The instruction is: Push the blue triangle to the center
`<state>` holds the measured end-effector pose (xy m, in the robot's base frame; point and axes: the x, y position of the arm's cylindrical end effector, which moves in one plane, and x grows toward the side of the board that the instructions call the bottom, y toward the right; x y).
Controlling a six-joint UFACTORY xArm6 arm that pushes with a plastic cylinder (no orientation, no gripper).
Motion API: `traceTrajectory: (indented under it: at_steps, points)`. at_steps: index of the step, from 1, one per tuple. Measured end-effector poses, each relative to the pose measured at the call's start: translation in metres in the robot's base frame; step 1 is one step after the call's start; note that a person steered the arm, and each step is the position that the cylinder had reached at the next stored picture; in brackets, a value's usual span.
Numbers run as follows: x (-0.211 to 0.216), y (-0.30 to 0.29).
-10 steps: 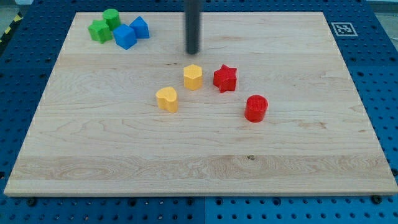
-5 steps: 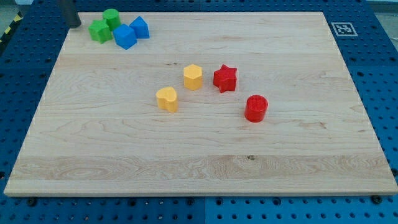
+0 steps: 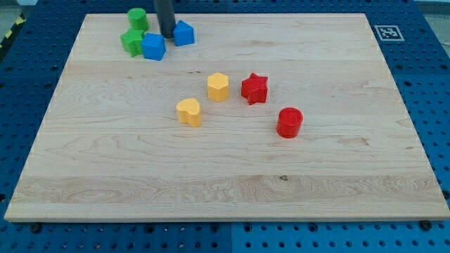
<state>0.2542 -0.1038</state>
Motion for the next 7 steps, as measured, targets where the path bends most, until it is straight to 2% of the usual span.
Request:
traceTrajectory:
  at_steps: [4, 7]
  points:
    - [0.002, 0.137]
    - [0.011, 0.115]
